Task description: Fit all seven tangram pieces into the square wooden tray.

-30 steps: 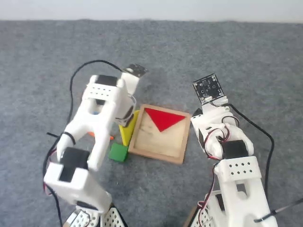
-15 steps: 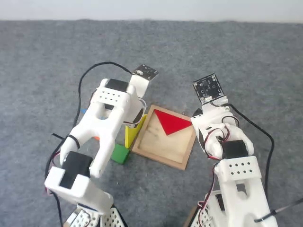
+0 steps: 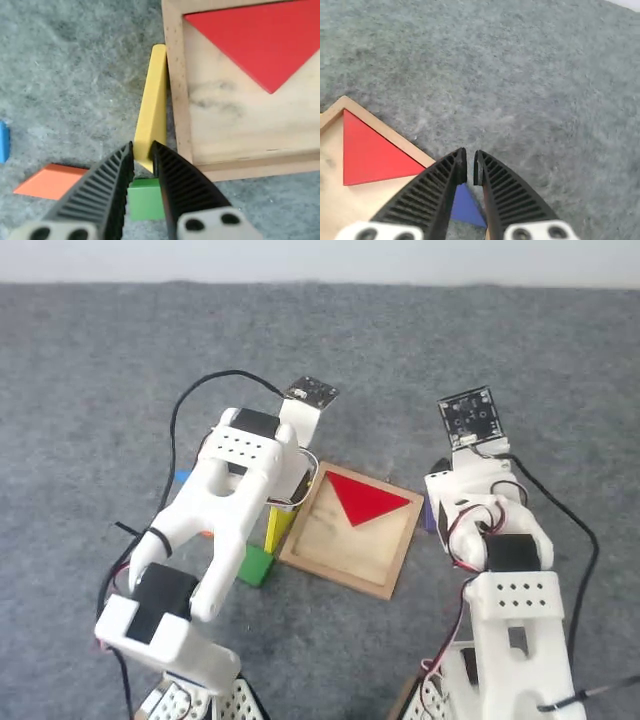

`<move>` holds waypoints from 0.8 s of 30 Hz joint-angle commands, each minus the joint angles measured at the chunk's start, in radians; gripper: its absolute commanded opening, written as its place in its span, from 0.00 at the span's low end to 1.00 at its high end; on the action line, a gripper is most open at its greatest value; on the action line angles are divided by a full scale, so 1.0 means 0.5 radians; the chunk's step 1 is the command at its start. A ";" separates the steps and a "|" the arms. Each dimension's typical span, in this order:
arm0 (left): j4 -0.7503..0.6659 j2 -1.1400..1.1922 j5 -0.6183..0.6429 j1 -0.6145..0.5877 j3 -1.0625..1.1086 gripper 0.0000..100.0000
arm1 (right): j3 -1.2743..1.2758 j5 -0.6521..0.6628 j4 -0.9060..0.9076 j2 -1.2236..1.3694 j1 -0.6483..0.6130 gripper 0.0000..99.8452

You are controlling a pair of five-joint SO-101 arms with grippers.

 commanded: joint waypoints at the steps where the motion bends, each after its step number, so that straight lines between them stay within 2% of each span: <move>1: -0.110 0.049 0.015 0.046 0.115 0.02 | -0.129 -0.034 -0.002 -0.011 0.023 0.04; 7: -0.209 0.055 0.015 0.055 0.265 0.02 | -0.129 -0.037 -0.002 -0.011 0.023 0.04; 11: -0.245 0.055 0.012 0.184 0.358 0.03 | -0.129 -0.037 -0.002 -0.011 0.023 0.04; 14: -0.239 0.055 0.018 0.285 0.394 0.09 | -0.129 -0.040 -0.002 -0.011 0.023 0.04; 18: -0.242 0.055 0.025 0.285 0.397 0.14 | -0.129 -0.040 -0.002 -0.011 0.023 0.04; 20: -0.242 0.055 0.025 0.285 0.397 0.12 | -0.129 -0.040 -0.002 -0.011 0.023 0.04; 24: -0.264 0.034 0.021 0.285 0.385 0.01 | -0.129 -0.043 -0.002 -0.011 0.023 0.04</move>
